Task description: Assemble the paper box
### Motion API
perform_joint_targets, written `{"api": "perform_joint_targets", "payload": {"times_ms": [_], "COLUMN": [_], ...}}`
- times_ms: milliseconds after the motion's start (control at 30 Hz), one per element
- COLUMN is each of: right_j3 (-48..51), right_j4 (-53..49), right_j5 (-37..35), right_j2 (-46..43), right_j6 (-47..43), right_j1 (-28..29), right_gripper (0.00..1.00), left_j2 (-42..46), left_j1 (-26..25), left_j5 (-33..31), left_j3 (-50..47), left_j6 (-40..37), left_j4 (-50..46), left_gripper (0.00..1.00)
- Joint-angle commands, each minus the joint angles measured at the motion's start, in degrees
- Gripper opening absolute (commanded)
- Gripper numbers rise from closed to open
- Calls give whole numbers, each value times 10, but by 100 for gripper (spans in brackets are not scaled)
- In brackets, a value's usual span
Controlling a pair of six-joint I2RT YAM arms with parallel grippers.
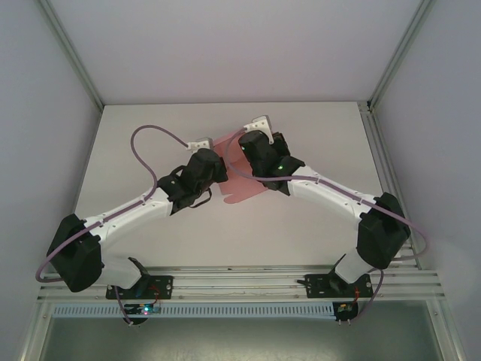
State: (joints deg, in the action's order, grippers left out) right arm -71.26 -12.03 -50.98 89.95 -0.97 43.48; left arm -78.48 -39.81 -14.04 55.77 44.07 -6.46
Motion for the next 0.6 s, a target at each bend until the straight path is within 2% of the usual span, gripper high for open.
{"api": "perform_joint_targets", "payload": {"times_ms": [0, 100, 133, 200, 300, 400, 567], "right_j3": [32, 72, 81, 99, 132, 168, 196], "right_j4": [14, 44, 42, 32, 13, 14, 16], "right_j5": [85, 239, 276, 348, 438, 515, 572], "right_j2": [-44, -106, -127, -175, -250, -326, -393], "right_j6": [-32, -33, -34, -38, -55, -44, 15], "right_j1": [-20, -21, -23, -29, -50, -113, -265], "right_gripper": [15, 27, 35, 42, 60, 70, 75], "left_j2": [15, 1, -1, -1, 3, 4, 5], "left_j1": [-5, -4, -4, -2, 7, 13, 15], "left_j5": [-39, -59, -60, -63, -53, -38, -8], "left_j3": [12, 3, -3, -18, -34, -35, -43], "left_j6": [8, -7, -14, -19, -22, -30, -47], "left_j4": [18, 47, 60, 87, 114, 117, 138], "left_gripper": [0, 0, 0, 0, 0, 0, 0]}}
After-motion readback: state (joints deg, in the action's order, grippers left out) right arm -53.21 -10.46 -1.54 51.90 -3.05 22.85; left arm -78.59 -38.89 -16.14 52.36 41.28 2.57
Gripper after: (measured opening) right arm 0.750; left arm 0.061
